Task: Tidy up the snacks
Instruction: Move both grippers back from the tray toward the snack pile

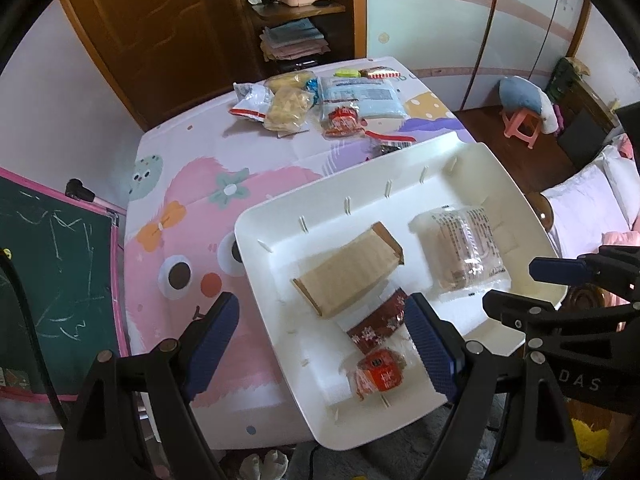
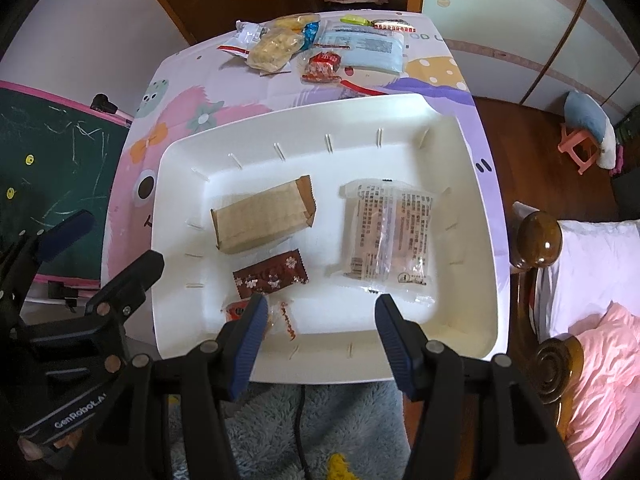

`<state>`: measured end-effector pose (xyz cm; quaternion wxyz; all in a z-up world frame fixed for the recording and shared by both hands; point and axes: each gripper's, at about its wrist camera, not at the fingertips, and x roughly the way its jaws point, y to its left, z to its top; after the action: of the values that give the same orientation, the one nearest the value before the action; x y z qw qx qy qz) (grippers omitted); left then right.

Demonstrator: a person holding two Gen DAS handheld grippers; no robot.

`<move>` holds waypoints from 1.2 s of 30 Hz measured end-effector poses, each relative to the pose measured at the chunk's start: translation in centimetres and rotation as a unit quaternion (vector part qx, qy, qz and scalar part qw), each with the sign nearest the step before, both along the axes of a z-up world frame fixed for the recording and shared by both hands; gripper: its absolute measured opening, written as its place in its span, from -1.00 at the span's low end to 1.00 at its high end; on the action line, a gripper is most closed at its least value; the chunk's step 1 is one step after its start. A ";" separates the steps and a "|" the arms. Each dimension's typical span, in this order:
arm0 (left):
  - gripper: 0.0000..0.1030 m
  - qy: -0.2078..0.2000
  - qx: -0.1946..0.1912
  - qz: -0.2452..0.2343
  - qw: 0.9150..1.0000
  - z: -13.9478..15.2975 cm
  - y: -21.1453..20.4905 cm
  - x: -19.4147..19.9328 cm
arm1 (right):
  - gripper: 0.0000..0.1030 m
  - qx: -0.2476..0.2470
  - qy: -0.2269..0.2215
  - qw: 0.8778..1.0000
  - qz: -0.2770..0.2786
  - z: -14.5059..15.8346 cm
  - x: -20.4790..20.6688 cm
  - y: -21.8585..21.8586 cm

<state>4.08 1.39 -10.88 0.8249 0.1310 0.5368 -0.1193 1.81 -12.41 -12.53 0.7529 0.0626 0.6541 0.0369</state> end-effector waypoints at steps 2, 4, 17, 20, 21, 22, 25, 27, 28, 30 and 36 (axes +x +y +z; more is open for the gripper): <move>0.62 -0.007 0.004 0.004 1.000 0.2 -0.1 0.4 | 0.09 0.000 -0.004 1.000 0.002 0.1 0.5 -0.2; 0.62 -0.014 0.004 0.010 1.000 0.6 -0.1 0.9 | 0.09 0.001 -0.007 1.000 0.002 0.4 1.1 -0.5; 0.62 -0.044 0.009 0.047 0.998 1.9 -0.3 4.7 | 0.09 0.015 -0.027 0.999 -0.014 0.7 4.8 -3.6; 0.62 -0.066 0.024 0.055 0.996 2.7 -0.2 5.9 | 0.09 0.016 -0.034 0.999 -0.016 1.0 5.9 -4.3; 0.63 -0.072 0.029 0.058 0.995 3.0 -0.1 6.3 | 0.09 0.016 -0.038 0.999 -0.015 1.1 6.3 -4.5; 0.63 -0.081 0.034 0.063 0.994 3.4 -0.1 6.9 | 0.09 0.015 -0.043 0.999 -0.014 1.3 6.9 -4.8; 0.63 -0.094 0.038 0.075 0.992 4.2 0.3 8.3 | 0.09 0.010 -0.059 0.998 -0.009 2.0 8.4 -5.4; 0.64 -0.101 0.041 0.081 0.991 4.7 0.5 9.3 | 0.09 0.012 -0.064 0.998 -0.006 2.3 9.4 -5.7; 0.64 -0.106 0.044 0.085 0.990 5.1 0.6 10.1 | 0.09 0.014 -0.066 0.998 -0.004 2.4 9.9 -6.0; 0.64 -0.115 0.050 0.090 0.988 5.6 0.7 11.3 | 0.09 0.020 -0.070 0.997 -0.002 2.9 11.3 -6.5; 0.66 -0.119 0.036 0.095 0.988 7.3 0.8 16.0 | 0.09 0.016 -0.098 0.995 0.004 5.2 16.3 -8.8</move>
<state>20.03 2.22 -3.62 0.8850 0.1224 0.4491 -0.0043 18.11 -21.22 -7.30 0.8119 0.0679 0.5770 0.0567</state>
